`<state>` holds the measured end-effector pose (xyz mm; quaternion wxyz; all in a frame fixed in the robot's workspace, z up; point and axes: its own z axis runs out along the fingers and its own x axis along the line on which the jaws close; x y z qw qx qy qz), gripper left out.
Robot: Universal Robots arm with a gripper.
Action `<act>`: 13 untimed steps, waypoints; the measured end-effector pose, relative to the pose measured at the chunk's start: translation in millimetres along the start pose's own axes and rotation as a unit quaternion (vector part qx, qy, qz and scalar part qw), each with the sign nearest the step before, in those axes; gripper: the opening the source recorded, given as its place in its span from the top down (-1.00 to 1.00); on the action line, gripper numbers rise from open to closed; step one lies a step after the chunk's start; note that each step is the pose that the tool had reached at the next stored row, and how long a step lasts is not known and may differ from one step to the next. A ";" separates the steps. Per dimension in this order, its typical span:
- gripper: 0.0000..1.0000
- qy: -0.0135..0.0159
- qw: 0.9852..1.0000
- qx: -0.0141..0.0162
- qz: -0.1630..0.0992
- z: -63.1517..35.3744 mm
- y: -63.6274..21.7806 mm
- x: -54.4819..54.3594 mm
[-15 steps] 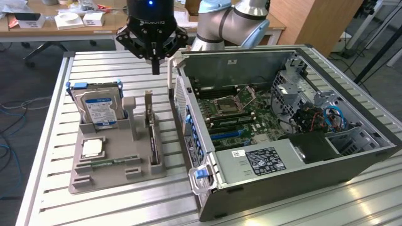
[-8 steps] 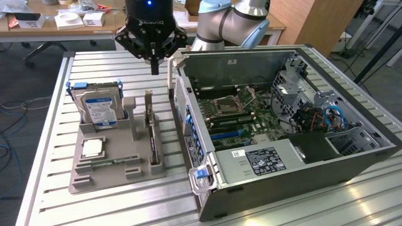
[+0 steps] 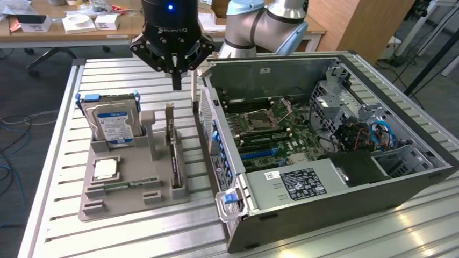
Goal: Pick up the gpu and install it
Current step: 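Reach for the gpu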
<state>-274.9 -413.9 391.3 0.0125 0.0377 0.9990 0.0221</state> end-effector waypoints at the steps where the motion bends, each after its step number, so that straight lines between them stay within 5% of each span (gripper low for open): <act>1: 0.80 0.000 1.000 0.000 0.000 -0.1 -2.6 0.3; 13: 0.80 0.000 1.000 -0.001 0.000 -1.7 -32.8 6.4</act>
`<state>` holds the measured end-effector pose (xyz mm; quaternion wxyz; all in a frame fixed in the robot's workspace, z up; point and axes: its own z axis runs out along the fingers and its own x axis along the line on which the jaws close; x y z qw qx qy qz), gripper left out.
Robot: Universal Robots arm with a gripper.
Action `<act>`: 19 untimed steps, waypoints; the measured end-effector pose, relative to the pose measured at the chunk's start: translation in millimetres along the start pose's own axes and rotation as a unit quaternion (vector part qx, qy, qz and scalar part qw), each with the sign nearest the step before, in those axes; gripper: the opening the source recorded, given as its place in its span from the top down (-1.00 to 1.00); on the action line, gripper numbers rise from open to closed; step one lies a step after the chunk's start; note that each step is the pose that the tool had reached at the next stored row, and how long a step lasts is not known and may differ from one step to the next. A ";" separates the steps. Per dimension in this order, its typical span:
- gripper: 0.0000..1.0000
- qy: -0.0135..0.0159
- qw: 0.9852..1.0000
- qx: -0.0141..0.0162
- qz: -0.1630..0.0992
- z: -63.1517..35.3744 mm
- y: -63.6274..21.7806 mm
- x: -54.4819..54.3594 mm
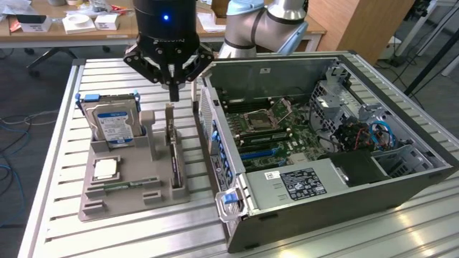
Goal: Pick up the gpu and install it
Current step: 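Reach for the gpu, then pick up the gpu and move the gpu toward the slot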
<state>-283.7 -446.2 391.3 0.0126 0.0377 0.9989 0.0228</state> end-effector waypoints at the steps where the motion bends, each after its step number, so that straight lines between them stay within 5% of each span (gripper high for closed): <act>1: 0.80 0.000 1.000 0.000 0.000 0.0 -2.1 0.5; 11: 0.80 0.000 1.000 0.000 0.000 -1.0 -19.7 4.1; 19: 0.80 0.000 1.000 0.000 0.000 -1.0 -20.4 4.1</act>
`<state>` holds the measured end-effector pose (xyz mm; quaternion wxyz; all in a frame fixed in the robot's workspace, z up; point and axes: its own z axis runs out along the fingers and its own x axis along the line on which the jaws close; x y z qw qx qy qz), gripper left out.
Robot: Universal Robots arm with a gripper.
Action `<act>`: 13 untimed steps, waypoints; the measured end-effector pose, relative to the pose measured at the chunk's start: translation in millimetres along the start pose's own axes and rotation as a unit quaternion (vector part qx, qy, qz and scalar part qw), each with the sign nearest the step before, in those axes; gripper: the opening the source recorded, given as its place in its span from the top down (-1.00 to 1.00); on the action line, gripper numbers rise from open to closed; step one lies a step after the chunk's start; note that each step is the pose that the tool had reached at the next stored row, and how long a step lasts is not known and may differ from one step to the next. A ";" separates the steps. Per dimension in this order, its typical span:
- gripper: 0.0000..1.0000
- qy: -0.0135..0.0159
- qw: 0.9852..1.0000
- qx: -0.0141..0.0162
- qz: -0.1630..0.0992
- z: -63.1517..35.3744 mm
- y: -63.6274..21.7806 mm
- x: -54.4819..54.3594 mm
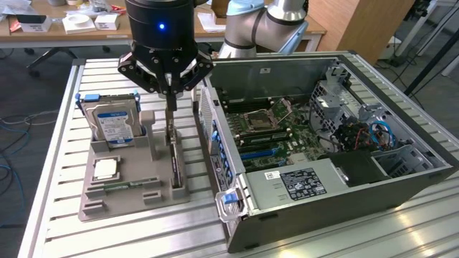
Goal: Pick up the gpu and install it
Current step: 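Pick up the gpu and move the gpu toward the slot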
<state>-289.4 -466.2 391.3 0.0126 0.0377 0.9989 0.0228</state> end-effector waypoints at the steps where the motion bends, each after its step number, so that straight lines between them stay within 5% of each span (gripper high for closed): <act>1: 0.80 0.000 1.000 0.000 0.000 0.0 0.0 0.0; 9: 0.77 0.000 1.000 0.000 0.000 0.0 0.0 0.0; 13: 0.42 0.000 1.000 0.000 0.000 0.0 -0.2 0.0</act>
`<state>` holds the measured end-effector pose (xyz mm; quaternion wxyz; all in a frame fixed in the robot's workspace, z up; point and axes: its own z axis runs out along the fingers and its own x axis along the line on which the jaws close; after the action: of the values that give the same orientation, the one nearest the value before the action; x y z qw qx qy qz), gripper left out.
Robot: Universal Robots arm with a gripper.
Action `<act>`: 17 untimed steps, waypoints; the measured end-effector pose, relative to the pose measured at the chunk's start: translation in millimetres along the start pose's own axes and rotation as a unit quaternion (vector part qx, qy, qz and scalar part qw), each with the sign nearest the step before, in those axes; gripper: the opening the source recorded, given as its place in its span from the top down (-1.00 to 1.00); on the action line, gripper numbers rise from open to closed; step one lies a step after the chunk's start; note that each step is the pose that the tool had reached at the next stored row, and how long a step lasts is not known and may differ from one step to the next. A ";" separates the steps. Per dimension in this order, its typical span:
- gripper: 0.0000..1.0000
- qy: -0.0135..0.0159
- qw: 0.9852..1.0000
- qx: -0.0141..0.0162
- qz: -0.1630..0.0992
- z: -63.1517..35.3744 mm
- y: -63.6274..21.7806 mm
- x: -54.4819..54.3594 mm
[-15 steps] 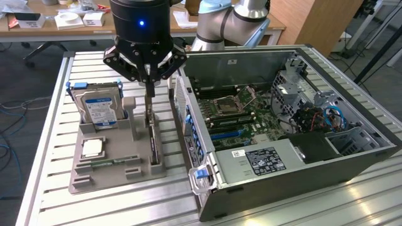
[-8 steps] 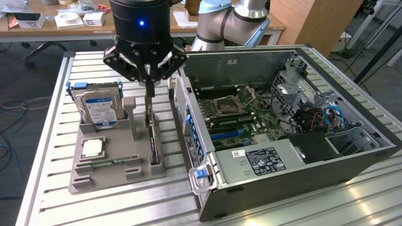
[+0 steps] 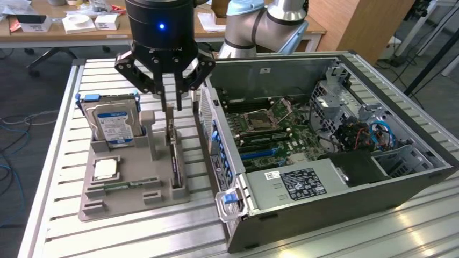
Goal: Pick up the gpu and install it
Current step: 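Pick up the gpu and move the gpu toward the slot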
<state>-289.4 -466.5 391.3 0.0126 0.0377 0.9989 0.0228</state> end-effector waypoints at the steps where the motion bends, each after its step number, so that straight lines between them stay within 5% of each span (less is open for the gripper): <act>1: 0.42 0.000 1.000 0.000 0.000 0.0 -0.1 0.0; 6: -0.06 0.000 1.000 0.000 0.000 0.0 -0.2 0.0; 17: -0.06 0.000 1.000 0.000 0.000 14.1 -0.9 0.3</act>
<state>-289.3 -466.7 377.1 0.0127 0.0377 0.9989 0.0229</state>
